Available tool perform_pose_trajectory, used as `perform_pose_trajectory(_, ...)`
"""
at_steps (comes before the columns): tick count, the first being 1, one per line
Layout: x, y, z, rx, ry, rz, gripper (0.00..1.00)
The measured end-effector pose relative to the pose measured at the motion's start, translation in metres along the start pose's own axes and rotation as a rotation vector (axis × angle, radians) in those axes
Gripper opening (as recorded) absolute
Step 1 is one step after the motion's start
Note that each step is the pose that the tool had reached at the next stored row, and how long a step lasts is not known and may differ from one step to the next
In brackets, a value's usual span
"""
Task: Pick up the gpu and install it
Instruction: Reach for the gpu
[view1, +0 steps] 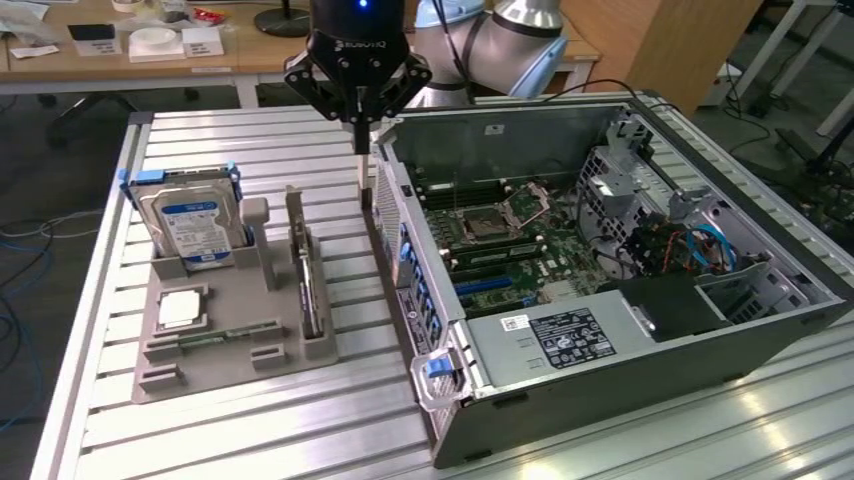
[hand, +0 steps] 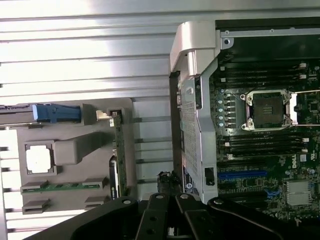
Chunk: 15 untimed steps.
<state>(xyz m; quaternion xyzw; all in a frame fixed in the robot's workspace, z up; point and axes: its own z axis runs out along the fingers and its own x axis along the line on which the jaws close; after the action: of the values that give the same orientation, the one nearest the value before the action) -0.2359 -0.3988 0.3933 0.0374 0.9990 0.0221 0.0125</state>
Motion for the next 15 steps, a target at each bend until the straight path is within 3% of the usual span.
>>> perform_pose_trajectory(15, 0.021, -0.0016, -0.0006, 0.0000, 0.0000, 0.000, 0.11)
